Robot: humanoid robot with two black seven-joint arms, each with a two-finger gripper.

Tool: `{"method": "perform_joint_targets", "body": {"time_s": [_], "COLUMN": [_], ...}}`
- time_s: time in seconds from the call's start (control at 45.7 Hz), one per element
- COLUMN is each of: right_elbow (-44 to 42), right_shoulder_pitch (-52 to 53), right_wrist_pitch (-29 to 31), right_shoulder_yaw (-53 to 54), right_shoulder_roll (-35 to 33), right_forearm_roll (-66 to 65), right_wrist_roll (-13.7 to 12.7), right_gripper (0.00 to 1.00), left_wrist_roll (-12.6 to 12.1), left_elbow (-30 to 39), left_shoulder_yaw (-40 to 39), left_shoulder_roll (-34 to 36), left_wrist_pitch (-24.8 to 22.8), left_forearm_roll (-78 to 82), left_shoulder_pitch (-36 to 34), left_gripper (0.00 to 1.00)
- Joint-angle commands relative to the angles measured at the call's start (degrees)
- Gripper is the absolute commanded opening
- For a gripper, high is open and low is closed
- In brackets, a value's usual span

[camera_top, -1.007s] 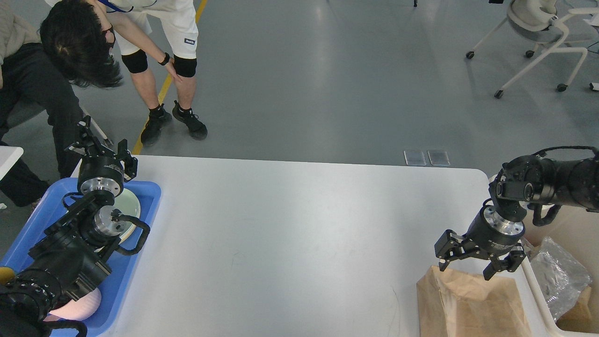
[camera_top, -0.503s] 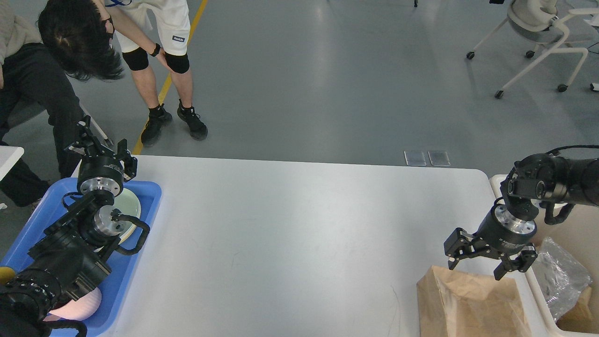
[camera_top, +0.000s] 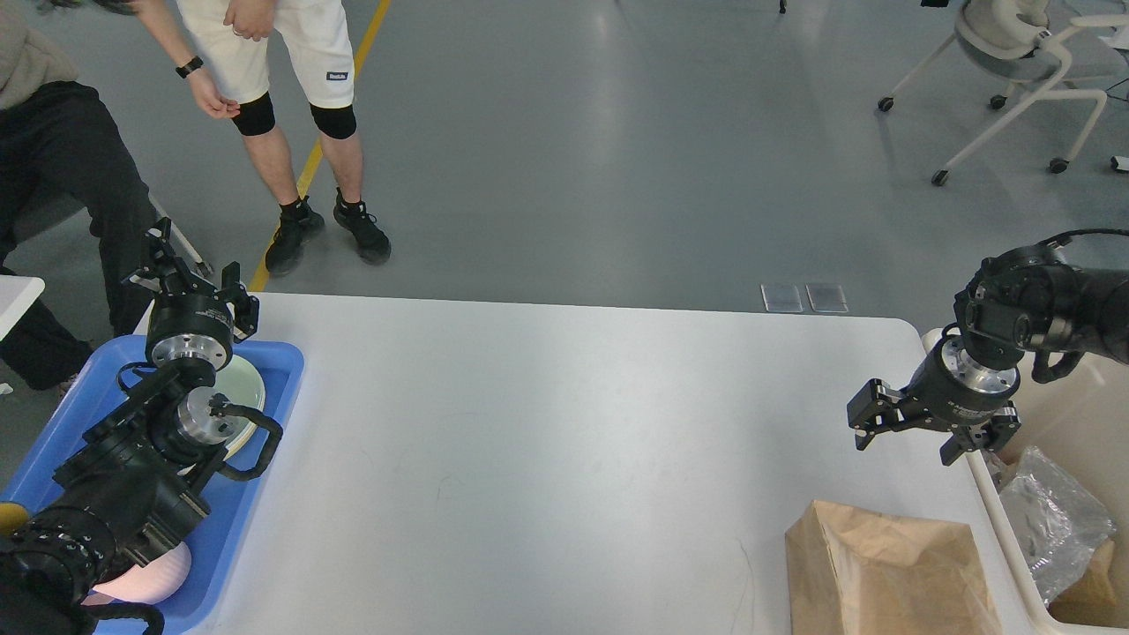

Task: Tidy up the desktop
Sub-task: 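Raise the right gripper up away from the paper bag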

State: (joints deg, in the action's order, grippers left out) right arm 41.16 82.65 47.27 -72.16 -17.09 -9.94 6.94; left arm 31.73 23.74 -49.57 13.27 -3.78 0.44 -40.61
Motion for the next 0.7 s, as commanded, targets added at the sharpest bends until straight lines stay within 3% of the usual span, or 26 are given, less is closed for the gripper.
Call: {"method": "perform_joint_targets", "body": {"time_s": [0.0, 0.197, 0.679], "right_elbow": [-0.03, 0.76, 2.26], "right_shoulder_pitch": [0.58, 6.55, 31.95], "right_wrist_pitch": [0.54, 7.73, 7.73], "right_shoulder_yaw": [-0.08, -1.05, -2.19], "right_shoulder_roll": [-0.22, -1.36, -4.27], "right_forearm_roll": [-0.87, -0.87, -3.06], "right_wrist_roll": [0.0, 0.0, 0.0], "right_gripper": [0.99, 1.0, 1.0], "left_wrist_roll": [0.0, 0.0, 0.0], "left_elbow": [-0.01, -0.01, -0.01], "left_shoulder_yaw": [0.0, 0.0, 0.0], "left_shoulder_roll": [0.0, 0.0, 0.0], "left_wrist_pitch": [0.0, 0.0, 0.0], "left_forearm_roll": [0.0, 0.0, 0.0], "left_shoulder_pitch": [0.0, 0.0, 0.0], "left_gripper": [0.96, 0.96, 0.96]}}
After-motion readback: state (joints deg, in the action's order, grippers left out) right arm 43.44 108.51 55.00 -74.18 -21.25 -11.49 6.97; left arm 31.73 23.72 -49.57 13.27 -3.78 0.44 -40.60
